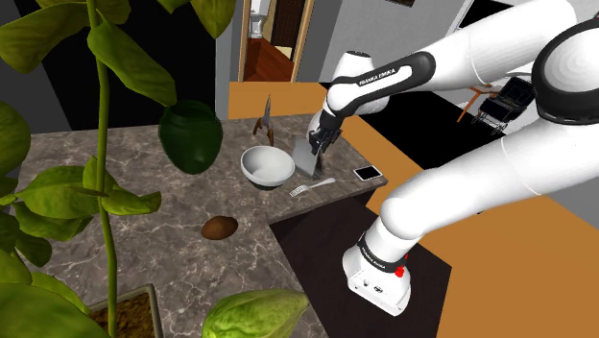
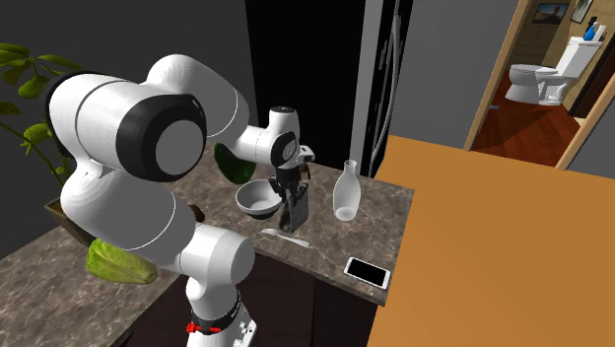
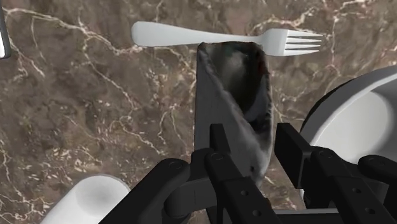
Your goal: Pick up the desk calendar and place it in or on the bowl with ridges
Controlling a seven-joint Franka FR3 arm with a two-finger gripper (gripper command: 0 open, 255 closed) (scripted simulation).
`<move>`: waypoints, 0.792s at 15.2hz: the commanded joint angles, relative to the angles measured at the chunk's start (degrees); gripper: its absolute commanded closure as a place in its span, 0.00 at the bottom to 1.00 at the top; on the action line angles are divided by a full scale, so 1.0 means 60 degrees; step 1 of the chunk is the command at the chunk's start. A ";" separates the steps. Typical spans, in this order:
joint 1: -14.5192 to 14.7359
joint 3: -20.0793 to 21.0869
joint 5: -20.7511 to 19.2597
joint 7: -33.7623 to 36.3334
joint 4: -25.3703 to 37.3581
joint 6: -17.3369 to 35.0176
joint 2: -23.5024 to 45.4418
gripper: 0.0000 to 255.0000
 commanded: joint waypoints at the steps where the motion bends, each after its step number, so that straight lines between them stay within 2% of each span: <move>1: 0.0002 0.0038 0.0006 0.0023 0.0131 -0.0308 -0.0179 1.00; 12: -0.0010 0.0202 0.0047 0.0060 0.0976 -0.2058 -0.1087 1.00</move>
